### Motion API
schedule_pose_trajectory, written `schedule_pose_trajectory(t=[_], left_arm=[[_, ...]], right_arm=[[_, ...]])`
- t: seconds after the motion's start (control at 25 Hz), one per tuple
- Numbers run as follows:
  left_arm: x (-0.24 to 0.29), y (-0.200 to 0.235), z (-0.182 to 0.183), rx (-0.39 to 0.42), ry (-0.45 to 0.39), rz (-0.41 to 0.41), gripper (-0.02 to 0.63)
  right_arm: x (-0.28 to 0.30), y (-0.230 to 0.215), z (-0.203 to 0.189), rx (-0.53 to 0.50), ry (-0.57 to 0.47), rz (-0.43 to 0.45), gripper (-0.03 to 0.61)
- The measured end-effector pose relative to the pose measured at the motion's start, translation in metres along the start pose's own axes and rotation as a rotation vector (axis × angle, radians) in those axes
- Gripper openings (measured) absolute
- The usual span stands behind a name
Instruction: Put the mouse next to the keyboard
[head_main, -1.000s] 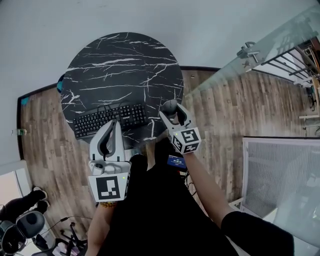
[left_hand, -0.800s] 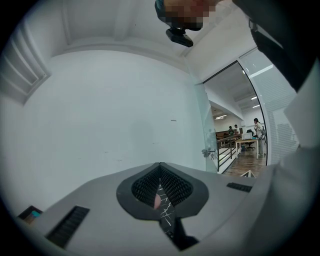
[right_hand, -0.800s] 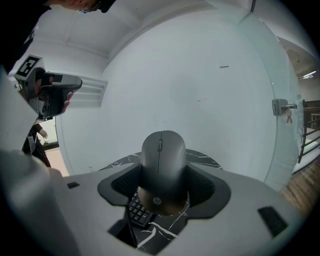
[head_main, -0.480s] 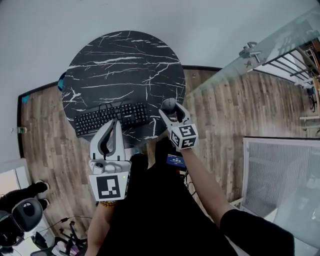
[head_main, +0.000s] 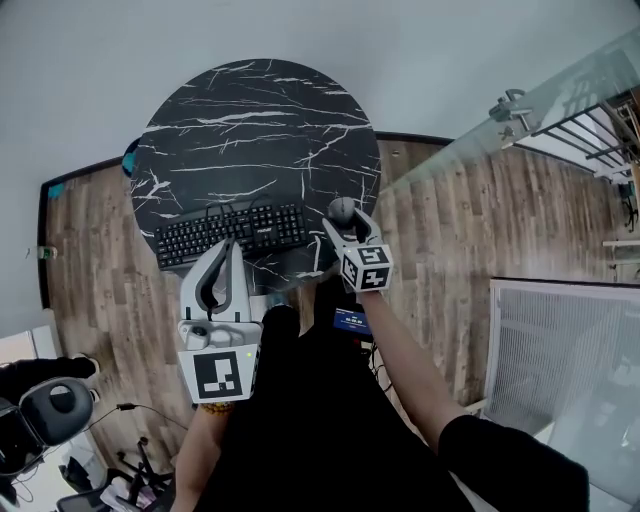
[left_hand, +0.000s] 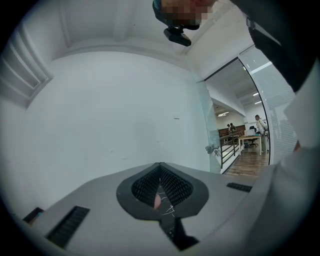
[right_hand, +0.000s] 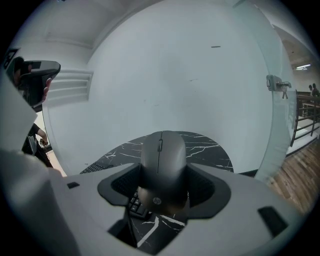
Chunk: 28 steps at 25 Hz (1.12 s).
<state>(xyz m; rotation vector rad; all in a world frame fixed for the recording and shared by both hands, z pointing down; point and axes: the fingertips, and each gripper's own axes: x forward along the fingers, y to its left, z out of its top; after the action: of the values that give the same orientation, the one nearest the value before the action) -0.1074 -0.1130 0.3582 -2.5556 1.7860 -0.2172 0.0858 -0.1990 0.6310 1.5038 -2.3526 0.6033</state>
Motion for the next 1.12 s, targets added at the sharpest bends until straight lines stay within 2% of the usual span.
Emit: schedule_pose_trajectory(t=[0.88, 1.12], left_arm=[[-0.001, 0.004, -0.022, -0.002, 0.060, 0.007, 0.006], [0.001, 0.003, -0.025, 0.033, 0.078, 0.011, 0.006]], right_arm=[[0.034, -0.021, -0.054, -0.005, 0.157, -0.040, 0.298], [0.045, -0.022, -0.067, 0.001, 0.194, -0.035, 0.298]])
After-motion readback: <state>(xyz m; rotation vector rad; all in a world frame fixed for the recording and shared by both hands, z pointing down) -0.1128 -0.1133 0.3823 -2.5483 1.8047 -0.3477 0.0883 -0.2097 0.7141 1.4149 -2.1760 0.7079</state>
